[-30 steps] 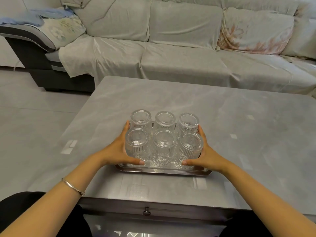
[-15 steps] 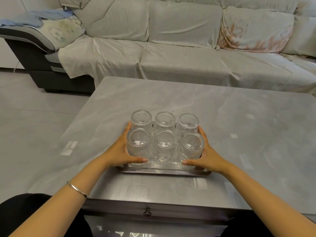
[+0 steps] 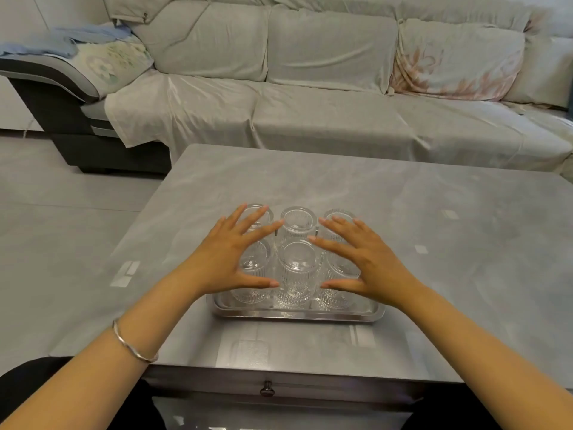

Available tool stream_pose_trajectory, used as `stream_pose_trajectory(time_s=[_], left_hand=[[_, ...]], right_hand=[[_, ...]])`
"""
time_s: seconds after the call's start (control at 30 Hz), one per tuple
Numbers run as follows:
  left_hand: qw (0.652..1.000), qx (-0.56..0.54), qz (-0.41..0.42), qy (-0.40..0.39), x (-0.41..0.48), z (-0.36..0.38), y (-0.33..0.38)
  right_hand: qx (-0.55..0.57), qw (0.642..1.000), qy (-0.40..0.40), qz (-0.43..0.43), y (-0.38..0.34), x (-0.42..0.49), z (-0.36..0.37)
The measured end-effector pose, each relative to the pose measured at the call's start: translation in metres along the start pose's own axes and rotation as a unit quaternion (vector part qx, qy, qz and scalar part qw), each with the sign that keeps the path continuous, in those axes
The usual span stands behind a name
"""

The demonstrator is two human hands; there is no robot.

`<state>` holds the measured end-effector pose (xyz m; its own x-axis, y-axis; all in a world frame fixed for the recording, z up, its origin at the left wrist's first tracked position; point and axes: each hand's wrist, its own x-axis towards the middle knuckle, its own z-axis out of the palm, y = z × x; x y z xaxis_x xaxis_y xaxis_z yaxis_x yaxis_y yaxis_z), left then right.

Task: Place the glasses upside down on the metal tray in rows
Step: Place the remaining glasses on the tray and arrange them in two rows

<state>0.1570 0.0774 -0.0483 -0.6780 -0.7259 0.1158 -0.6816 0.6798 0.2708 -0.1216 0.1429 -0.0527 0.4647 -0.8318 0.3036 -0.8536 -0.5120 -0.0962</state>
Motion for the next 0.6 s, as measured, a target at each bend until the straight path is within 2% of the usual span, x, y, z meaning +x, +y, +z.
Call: stream_pose_trajectory(time_s=[0.07,0.17,0.37,0.6], left_hand=[[0.999,0.033,0.0,-0.032,0.004,0.005,0.003],[0.996,0.074,-0.003,-0.053,0.008,0.015,0.001],[0.997,0.067,-0.001,-0.039,0.009,0.019,0.0],[0.997,0.074,-0.002,-0.03,0.009,0.02,0.001]], right_hand=[[-0.02,0.999,-0.033,-0.011,-0.002,0.002,0.004],[-0.023,0.999,-0.039,-0.024,-0.005,0.003,0.012],[-0.041,0.999,-0.006,-0.03,-0.007,0.003,0.018],[-0.043,0.999,-0.025,-0.021,-0.006,0.004,0.017]])
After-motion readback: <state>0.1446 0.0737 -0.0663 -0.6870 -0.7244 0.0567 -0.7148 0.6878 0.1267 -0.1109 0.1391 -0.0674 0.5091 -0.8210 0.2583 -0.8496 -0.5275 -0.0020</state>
